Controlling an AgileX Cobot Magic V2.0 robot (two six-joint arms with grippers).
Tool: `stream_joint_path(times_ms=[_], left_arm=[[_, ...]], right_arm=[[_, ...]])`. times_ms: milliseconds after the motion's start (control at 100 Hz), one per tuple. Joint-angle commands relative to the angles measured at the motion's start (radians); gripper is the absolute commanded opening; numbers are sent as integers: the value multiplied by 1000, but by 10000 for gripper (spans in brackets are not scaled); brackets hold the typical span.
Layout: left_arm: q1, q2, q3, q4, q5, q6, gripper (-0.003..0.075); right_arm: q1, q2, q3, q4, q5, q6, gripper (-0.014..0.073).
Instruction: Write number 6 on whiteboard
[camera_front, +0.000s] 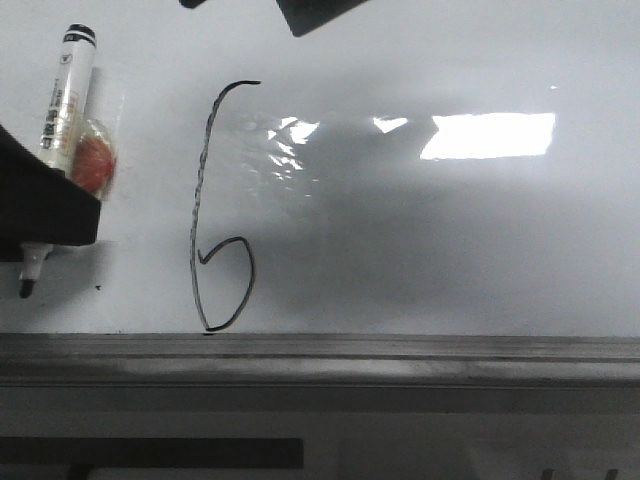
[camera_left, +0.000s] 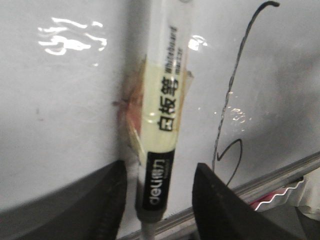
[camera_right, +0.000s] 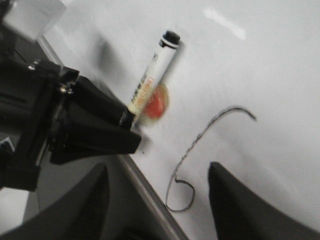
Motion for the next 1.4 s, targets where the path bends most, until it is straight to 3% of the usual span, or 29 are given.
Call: stream_joint_path(times_ms=[0,270,340,440,510,660,840,1030,1390], left_arm=[[5,-1,-26,-23,-65,-6,410],[5,-53,-26,-30,-65,-6,412],[5,-93,-26,-30,-62,-6,412],[5,-168,-26,-20,-61,-1,396],[5,-233,-26,-9,-61,1,321],[5,-393,-26,33,-61,1,-23],[5,-564,-26,98,-59,1,-19],[5,-705,1,263,-54,1,-19],[5,-795,178,311,-73,1,-19]], right_arm=[[-6,-30,-29,7,-56,18,383],[-6,-30,-29,7,-56,18,370],[-6,-36,-29,7,-56,18,288],[-6,-58,-29,-2,-56,18,64],[-6,-82,-29,-21,-56,18,-74],[-6,-158,10,-47,-84,18,-64],[-6,-294,120,-52,-180,18,-64],[-6,-470,284,-106,-291,18,-64],[-6,-771,630,-158,-510,18,-64]])
